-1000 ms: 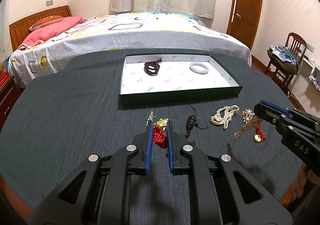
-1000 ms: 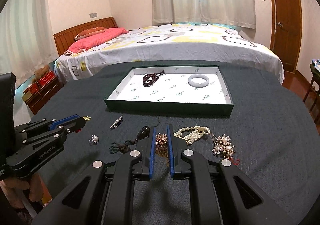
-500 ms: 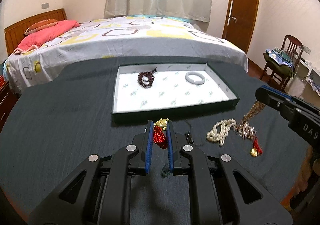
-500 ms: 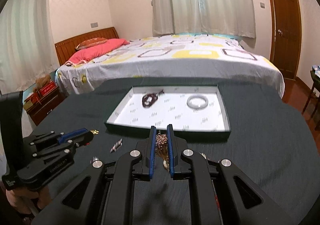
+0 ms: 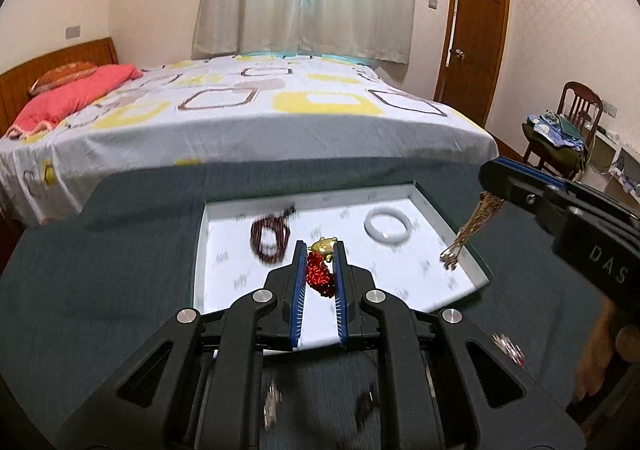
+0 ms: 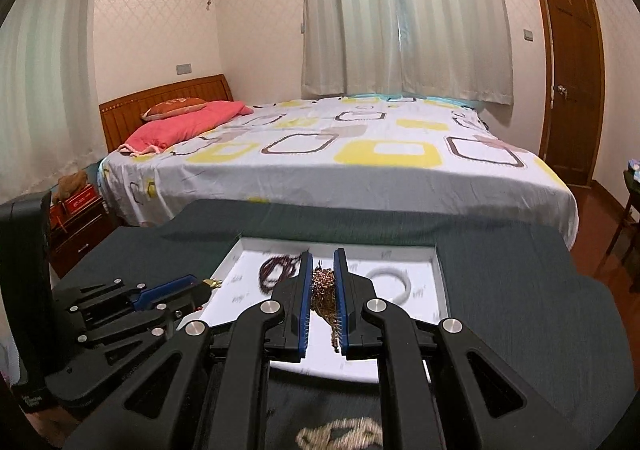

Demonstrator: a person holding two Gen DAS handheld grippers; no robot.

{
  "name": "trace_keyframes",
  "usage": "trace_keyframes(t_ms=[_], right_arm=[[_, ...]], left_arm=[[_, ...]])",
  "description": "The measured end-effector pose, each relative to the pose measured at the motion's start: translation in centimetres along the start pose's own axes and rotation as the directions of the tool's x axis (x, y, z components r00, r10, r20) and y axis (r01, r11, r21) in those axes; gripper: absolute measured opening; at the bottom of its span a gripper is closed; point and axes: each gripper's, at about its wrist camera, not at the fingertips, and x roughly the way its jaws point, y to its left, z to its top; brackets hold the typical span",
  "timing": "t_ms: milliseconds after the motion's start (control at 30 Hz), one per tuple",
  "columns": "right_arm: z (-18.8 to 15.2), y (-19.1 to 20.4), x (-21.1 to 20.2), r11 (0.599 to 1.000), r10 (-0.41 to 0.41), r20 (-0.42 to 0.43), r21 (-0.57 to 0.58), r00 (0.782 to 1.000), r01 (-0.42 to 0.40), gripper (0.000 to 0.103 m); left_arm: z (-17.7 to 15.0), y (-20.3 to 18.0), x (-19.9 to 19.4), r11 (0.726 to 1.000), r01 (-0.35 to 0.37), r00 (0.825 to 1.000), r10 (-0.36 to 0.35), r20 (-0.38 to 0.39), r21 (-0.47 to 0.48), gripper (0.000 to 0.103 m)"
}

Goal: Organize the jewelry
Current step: 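Carry the chain and tassel charm into the box and open both tools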

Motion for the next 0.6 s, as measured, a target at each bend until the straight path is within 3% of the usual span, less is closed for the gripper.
trace_keyframes(t_ms=[333, 600], right_arm=[[0.6, -1.1, 9.1, 1.0, 0.007, -0.074, 0.012, 0.997, -0.006, 0.011], [-1.6, -2.1, 15.6, 0.999, 0.013, -0.215, 0.035, 0.977, -0.005, 0.011]], left_arm=[[1.7, 0.3, 8.1, 0.999, -0.036, 0.998, 0.036, -0.059, 0.016, 0.013], [1.6, 1.3, 13.5, 0.998, -0.061, 0.985, 0.062, -0.159, 0.008, 0.013]])
